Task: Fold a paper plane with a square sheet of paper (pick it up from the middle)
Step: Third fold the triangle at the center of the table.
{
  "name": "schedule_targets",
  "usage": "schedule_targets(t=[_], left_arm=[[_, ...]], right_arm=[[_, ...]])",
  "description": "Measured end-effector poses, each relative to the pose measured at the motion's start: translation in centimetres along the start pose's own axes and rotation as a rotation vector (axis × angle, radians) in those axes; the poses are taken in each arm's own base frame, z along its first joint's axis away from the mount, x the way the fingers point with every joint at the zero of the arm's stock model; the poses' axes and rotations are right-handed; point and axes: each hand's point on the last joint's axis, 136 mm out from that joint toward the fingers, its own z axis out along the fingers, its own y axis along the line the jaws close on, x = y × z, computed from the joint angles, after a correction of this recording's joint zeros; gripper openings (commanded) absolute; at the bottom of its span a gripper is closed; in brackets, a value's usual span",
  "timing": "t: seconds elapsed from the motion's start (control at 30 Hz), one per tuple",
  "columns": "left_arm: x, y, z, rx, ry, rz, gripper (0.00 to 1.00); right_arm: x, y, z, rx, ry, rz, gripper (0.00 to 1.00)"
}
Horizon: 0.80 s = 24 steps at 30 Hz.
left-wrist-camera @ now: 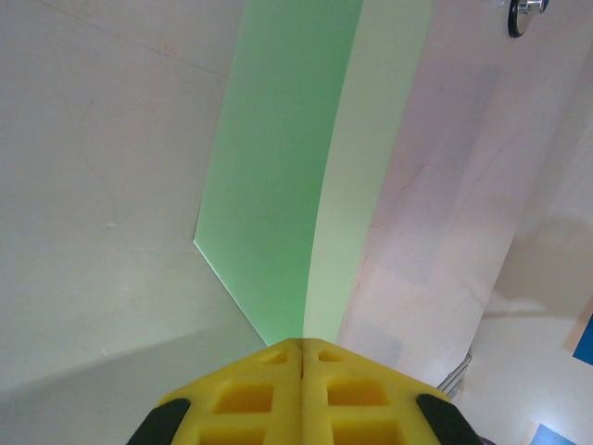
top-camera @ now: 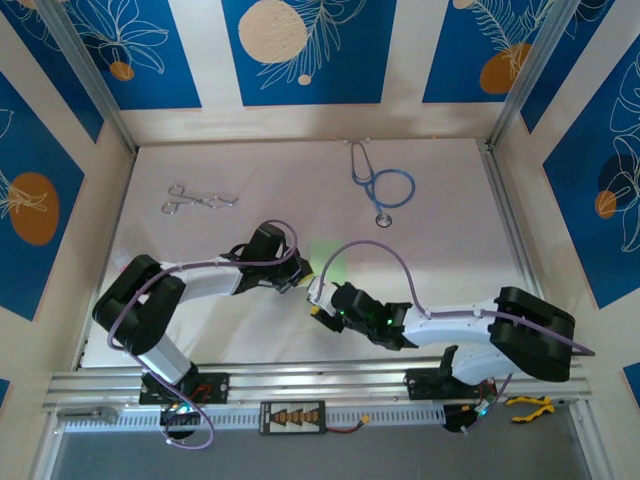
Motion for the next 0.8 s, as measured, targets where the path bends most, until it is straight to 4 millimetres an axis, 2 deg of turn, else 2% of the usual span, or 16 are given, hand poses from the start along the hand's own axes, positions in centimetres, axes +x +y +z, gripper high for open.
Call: schedule_targets(t=[0.23,0.4,0.6,0.8], left_arm=[[0.0,-0.1,0.0,0.001,-0.001,0.001,0.00],[0.0,-0.2,-0.2,0.006,-0.003,0.003,0.00],[0.0,-0.2,-0.2,0.006,-0.003,0.003,0.00],[0.0,-0.2,-0.2,0.008,-0.003,-0.004,0.00]], right_arm=[[0.5,-0.2,1.4,0.069,0.003,-0.067,0.46],[0.9,-0.7,2.2,0.118,0.013,-0.090,0.42],[0.6,-1.0,2.2,0.148,0.000,-0.084,0.33],[0.5,-1.1,2.1,0.155,-0.005,-0.065,0.19]])
